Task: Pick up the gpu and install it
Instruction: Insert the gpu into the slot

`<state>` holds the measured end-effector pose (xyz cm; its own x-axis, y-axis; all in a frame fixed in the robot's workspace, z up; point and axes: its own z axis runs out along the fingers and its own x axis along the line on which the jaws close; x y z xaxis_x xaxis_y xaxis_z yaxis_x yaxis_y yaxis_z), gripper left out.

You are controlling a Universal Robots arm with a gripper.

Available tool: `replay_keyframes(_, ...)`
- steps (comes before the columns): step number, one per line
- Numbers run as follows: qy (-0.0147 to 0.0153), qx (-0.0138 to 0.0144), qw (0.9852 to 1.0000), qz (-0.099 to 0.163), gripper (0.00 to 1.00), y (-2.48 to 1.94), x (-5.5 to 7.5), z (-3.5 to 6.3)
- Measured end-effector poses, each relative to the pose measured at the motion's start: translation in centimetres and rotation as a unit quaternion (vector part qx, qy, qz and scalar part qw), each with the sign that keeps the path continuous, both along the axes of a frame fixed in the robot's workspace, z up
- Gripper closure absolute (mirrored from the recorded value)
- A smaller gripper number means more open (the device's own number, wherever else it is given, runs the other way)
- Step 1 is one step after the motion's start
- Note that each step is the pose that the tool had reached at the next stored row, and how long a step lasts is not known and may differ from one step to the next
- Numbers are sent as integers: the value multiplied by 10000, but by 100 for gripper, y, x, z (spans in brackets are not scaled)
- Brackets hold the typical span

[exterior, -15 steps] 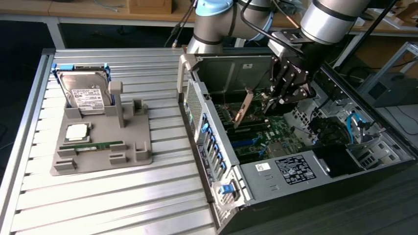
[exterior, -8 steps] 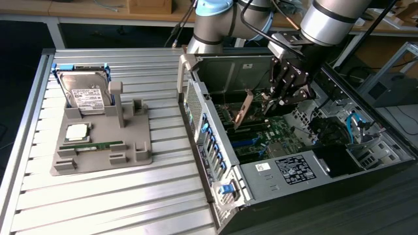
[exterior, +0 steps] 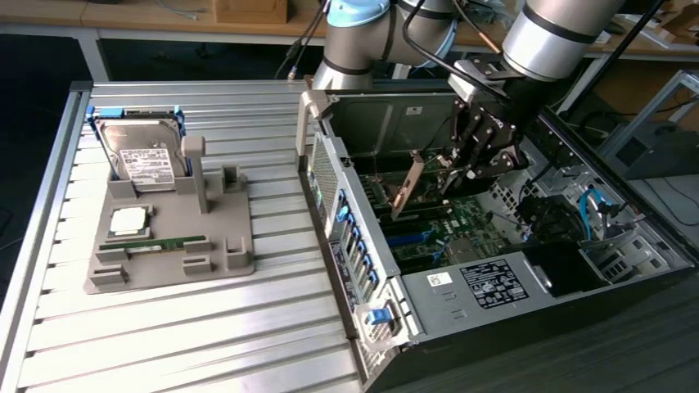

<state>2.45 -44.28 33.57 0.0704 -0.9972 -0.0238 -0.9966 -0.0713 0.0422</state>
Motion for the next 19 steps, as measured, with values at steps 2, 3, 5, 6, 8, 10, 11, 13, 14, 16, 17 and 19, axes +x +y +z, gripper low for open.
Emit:
replay_keyframes(2,0,0,10000,0,73,-5,0,-5)
replay_keyframes(3,0,0,10000,0,73,-8,0,-9)
replay_keyframes(5,0,0,10000,0,73,-13,0,-16)
replay_keyframes(6,0,0,10000,0,73,-17,0,-20)
replay_keyframes(8,1,-1,10000,0,73,-22,0,-25)
replay_keyframes(10,0,-1,10000,0,73,-22,-6,-29)
replay_keyframes(11,0,-1,10000,0,73,-23,-7,-33)
replay_keyframes(13,0,0,10000,0,73,-22,-8,-40)
replay_keyframes(14,0,0,10000,0,73,-23,-8,-44)
replay_keyframes(16,0,0,10000,-7,73,-22,-8,-52)
replay_keyframes(17,0,0,10000,-9,73,-22,-8,-55)
replay_keyframes(19,0,0,10000,-14,73,-21,-8,-61)
